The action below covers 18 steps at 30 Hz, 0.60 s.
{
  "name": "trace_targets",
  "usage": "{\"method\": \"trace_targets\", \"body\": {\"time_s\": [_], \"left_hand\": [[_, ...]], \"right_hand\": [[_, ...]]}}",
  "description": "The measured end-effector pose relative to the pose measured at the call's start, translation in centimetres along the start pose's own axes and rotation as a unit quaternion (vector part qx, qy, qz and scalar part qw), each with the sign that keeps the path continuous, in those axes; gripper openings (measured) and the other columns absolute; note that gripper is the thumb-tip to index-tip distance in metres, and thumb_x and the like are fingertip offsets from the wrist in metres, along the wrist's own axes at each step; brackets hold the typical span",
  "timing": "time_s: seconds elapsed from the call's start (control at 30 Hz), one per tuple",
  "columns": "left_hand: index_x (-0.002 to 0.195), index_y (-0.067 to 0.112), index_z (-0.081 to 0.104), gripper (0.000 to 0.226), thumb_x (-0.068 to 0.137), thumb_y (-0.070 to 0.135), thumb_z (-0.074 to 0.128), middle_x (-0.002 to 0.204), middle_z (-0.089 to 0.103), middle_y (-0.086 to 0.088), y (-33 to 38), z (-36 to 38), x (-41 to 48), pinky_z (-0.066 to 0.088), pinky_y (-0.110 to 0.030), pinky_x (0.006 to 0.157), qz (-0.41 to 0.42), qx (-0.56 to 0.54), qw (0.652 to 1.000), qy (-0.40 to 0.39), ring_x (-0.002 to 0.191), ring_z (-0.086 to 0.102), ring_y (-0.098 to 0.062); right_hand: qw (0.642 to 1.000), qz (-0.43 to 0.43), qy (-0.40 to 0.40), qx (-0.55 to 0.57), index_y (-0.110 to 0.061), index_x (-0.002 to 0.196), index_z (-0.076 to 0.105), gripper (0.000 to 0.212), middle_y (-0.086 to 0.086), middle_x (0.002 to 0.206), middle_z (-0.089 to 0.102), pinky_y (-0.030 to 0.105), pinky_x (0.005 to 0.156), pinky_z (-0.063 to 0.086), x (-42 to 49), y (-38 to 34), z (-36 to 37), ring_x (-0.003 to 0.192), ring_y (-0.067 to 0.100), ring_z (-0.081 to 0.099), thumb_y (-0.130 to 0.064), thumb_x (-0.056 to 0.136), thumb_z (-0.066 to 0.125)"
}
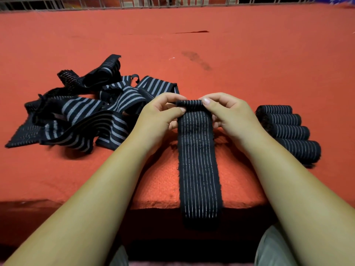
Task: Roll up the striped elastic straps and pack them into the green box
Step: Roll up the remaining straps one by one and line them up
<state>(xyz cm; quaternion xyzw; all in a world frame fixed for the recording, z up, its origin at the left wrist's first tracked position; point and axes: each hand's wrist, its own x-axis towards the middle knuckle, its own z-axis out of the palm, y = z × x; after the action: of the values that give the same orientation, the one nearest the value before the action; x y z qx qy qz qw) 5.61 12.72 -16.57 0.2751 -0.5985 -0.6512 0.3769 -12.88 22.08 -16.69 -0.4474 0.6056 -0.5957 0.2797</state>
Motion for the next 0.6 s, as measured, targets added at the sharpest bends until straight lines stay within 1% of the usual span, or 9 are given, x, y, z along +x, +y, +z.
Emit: {"method": "trace_targets", "body": {"time_s": [0.07,0.1,0.13,0.2,0.27,0.37,0.43,0.5,0.6], "left_hand": [[0.117,0.009,0.075,0.022,0.098,-0.002,0.068,0.119,0.074,-0.021,0.2,0.0,-0.1,0.056,-0.054,0.101,-0.011,-0.004,1.000,-0.002,0.101,0.072,-0.034],[0.119,0.006,0.074,0.022,0.099,0.000,0.068,0.125,0.074,-0.025,0.3,-0.1,-0.1,0.058,-0.053,0.101,-0.018,-0.005,1.000,-0.004,0.103,0.075,-0.032],[0.121,0.005,0.073,0.022,0.100,0.002,0.069,0.127,0.073,-0.027,0.4,-0.1,-0.2,0.060,-0.051,0.097,-0.026,-0.008,1.000,-0.006,0.103,0.077,-0.032],[0.123,0.001,0.071,0.023,0.101,0.007,0.071,0.122,0.075,-0.029,0.6,-0.1,-0.3,0.060,-0.044,0.088,-0.042,-0.018,0.999,-0.006,0.099,0.076,-0.032],[0.120,0.000,0.072,0.022,0.101,0.012,0.073,0.117,0.076,-0.030,0.6,-0.1,-0.3,0.063,-0.040,0.087,-0.048,-0.020,0.999,0.000,0.099,0.076,-0.032],[0.118,0.001,0.073,0.020,0.100,0.008,0.074,0.119,0.076,-0.027,0.5,-0.3,-0.1,0.062,-0.042,0.092,-0.035,-0.011,0.999,0.005,0.102,0.076,-0.033],[0.121,0.002,0.073,0.022,0.099,0.004,0.074,0.121,0.077,-0.022,0.5,-0.3,-0.1,0.063,-0.043,0.097,-0.015,0.009,1.000,0.006,0.104,0.078,-0.029],[0.123,0.005,0.074,0.023,0.100,0.005,0.074,0.123,0.076,-0.020,0.6,-0.4,-0.2,0.063,-0.046,0.100,0.002,0.040,0.999,0.010,0.106,0.078,-0.027],[0.122,0.011,0.076,0.020,0.102,0.014,0.073,0.118,0.078,-0.018,0.4,-0.4,-0.2,0.060,-0.050,0.095,0.015,0.072,0.997,0.018,0.099,0.076,-0.026]], "right_hand": [[1.000,-0.004,0.004,0.011,-0.025,0.107,0.082,0.014,-0.005,0.075,0.064,0.039,0.070,0.046,0.2,0.2,0.0,0.073,0.017,0.054,-0.031,0.102,0.071],[1.000,-0.006,0.008,0.012,-0.025,0.108,0.083,0.013,-0.007,0.076,0.065,0.040,0.070,0.046,0.2,0.2,0.0,0.074,0.019,0.054,-0.029,0.102,0.072],[1.000,-0.008,0.012,0.010,-0.025,0.109,0.083,0.012,-0.008,0.076,0.067,0.040,0.071,0.046,0.2,0.2,0.0,0.074,0.020,0.054,-0.028,0.101,0.073],[1.000,-0.012,0.009,0.007,-0.026,0.112,0.082,0.014,-0.010,0.081,0.070,0.038,0.070,0.046,0.1,0.2,-0.1,0.072,0.017,0.055,-0.024,0.100,0.074],[1.000,-0.015,0.000,-0.003,-0.025,0.117,0.079,0.019,-0.008,0.088,0.070,0.034,0.068,0.047,0.0,0.1,-0.1,0.070,0.008,0.057,-0.018,0.100,0.074],[1.000,-0.006,-0.012,-0.012,-0.022,0.124,0.076,0.025,-0.002,0.087,0.059,0.025,0.065,0.046,-0.1,-0.1,-0.2,0.064,0.004,0.054,-0.014,0.100,0.073],[0.999,0.002,-0.021,-0.026,-0.023,0.120,0.078,0.020,-0.003,0.084,0.061,0.025,0.063,0.046,0.0,0.0,-0.5,0.067,0.005,0.055,-0.020,0.101,0.073],[0.999,0.001,-0.024,-0.044,-0.023,0.116,0.080,0.017,-0.008,0.076,0.064,0.025,0.063,0.047,0.0,0.0,-0.9,0.068,0.006,0.056,-0.027,0.101,0.073],[0.999,-0.006,-0.014,-0.043,-0.022,0.118,0.078,0.017,-0.011,0.070,0.063,0.022,0.060,0.047,0.0,0.1,-1.1,0.059,0.005,0.054,-0.024,0.102,0.073]]}}
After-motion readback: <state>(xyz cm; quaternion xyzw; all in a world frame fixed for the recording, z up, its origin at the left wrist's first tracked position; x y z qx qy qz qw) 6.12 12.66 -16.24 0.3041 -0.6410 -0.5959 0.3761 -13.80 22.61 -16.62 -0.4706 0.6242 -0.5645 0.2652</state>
